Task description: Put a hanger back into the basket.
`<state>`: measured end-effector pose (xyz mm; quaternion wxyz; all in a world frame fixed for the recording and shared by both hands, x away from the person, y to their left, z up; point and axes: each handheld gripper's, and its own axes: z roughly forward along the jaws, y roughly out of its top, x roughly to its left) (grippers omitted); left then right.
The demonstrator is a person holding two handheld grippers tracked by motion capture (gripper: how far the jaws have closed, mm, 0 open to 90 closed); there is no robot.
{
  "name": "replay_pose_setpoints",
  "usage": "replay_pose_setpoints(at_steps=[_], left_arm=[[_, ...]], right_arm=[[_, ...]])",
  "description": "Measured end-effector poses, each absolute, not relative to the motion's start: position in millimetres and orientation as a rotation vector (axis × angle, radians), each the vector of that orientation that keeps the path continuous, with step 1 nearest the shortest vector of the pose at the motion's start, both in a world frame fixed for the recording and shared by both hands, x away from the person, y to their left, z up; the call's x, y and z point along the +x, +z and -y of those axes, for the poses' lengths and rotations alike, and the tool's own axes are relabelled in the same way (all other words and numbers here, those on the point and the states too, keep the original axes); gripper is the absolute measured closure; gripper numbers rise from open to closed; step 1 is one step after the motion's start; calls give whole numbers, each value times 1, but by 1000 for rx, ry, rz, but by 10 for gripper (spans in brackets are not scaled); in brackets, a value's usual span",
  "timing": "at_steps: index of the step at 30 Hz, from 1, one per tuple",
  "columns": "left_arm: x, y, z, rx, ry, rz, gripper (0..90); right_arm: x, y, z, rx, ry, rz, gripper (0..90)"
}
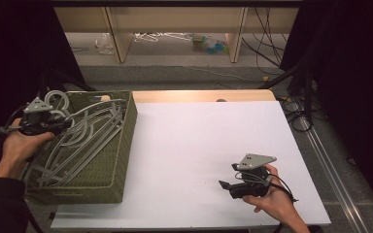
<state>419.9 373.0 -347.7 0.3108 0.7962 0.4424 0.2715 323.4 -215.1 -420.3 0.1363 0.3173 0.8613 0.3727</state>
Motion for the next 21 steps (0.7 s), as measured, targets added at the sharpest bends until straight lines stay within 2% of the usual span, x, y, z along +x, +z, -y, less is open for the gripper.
replay_pose_setpoints(at_steps=[11, 21], left_arm=[[433, -350, -373, 2113, 795, -1132, 789], [440, -364, -377, 2116, 780, -1158, 790]], right_arm=[[324, -421, 216, 914, 1079, -2498, 283], [323, -421, 216, 916, 1077, -2502, 283]])
